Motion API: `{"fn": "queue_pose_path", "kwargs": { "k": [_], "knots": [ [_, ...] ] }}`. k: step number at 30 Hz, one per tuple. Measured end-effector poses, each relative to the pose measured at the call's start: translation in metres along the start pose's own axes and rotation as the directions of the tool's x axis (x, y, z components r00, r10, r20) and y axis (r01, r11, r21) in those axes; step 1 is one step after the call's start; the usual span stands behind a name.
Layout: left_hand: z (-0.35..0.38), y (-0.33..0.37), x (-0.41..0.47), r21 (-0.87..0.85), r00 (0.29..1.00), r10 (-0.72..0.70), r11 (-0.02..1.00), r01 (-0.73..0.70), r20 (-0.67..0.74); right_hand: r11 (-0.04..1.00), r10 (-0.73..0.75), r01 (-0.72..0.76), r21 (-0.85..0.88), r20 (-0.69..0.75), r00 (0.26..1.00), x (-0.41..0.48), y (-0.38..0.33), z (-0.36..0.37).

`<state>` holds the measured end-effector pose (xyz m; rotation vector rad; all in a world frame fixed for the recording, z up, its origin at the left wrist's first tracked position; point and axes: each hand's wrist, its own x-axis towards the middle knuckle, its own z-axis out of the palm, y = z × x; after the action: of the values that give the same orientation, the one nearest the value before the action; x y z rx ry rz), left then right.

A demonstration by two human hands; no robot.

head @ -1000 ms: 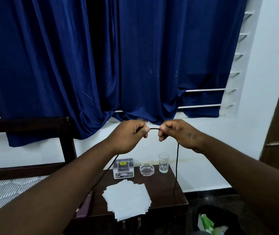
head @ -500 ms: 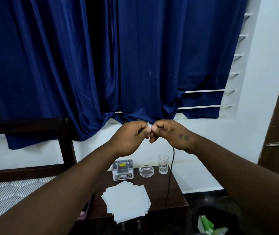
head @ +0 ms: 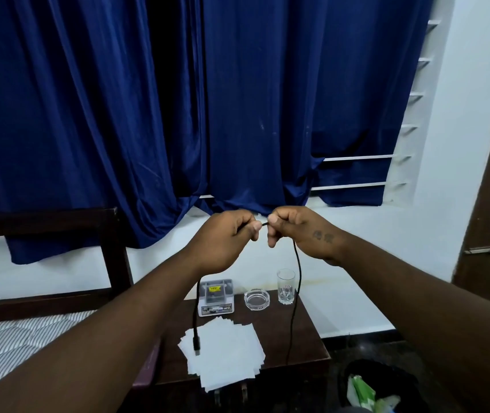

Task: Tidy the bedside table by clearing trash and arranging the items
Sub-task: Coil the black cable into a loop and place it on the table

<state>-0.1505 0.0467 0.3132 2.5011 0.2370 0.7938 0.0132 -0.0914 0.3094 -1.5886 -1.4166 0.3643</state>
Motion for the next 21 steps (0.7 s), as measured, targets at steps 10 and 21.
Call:
{"fn": "queue_pose_path", "kwargs": {
  "k": [10,21],
  "knots": [
    [0.001,-0.002,0.001,0.03,1.0,0.014,0.999,-0.013,-0.011,1.0,0.008,-0.008,0.004,0.022,1.0,0.002,-0.003,0.003],
    [0.0,-0.008,-0.001,0.058,1.0,0.016,0.998,-0.015,-0.01,1.0,0.022,-0.022,0.003,0.024,0.999,0.004,0.003,0.003]
  ]
}}
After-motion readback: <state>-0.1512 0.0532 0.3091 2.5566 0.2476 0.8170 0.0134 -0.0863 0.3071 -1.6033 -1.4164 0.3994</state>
